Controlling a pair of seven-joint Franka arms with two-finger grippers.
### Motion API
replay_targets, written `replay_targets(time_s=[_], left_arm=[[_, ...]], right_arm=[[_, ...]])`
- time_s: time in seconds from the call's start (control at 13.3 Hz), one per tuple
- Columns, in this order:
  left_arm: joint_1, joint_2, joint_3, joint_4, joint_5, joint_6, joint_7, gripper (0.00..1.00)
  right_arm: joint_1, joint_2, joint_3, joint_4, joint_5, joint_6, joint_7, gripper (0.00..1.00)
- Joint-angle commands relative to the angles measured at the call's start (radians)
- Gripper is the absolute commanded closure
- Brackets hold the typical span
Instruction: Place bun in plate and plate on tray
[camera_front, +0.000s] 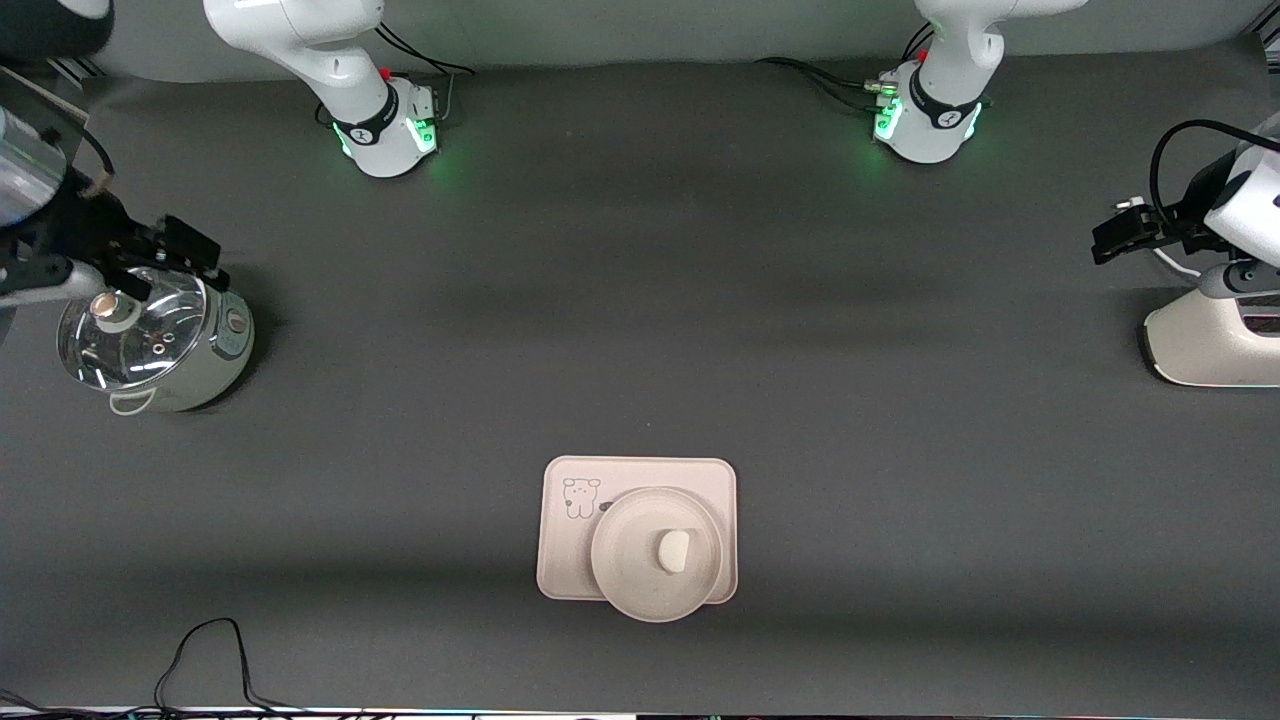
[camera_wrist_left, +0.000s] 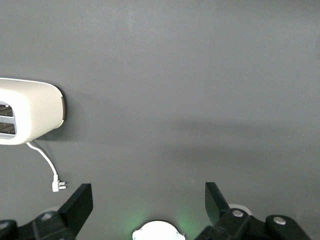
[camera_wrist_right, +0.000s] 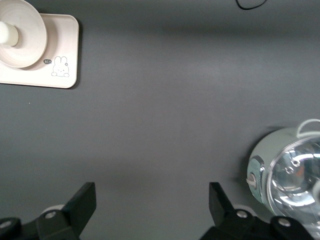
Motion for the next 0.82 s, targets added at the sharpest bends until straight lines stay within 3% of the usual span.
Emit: replay_targets(time_s=[0.0,0.15,0.45,0.75], left_arm=[[-0.009,0.005,0.006,0.007,0.013,-0.021,-0.005,0.0],[-0.009,0.01,0.006,0.007,0.013,-0.018,-0.005,0.0],[-0.009,0.01,0.006,0.01,0.016,-0.013,-0.005,0.0],[-0.009,0.012,0.006,0.012,0.019,-0.019,-0.007,0.0]], right_arm=[[-0.018,-0.008,0.039,-0.023,-0.04,0.003,0.069,0.0],[-0.126,-0.001,0.189,-0.025,-0.062,0.013,0.1,0.0],[-0.144,-0.065,0.184,-0.123,-0.051,0.099,0.141,0.0],[-0.144,-0.059,0.184,-0.132,-0.028,0.098,0.141,0.0]])
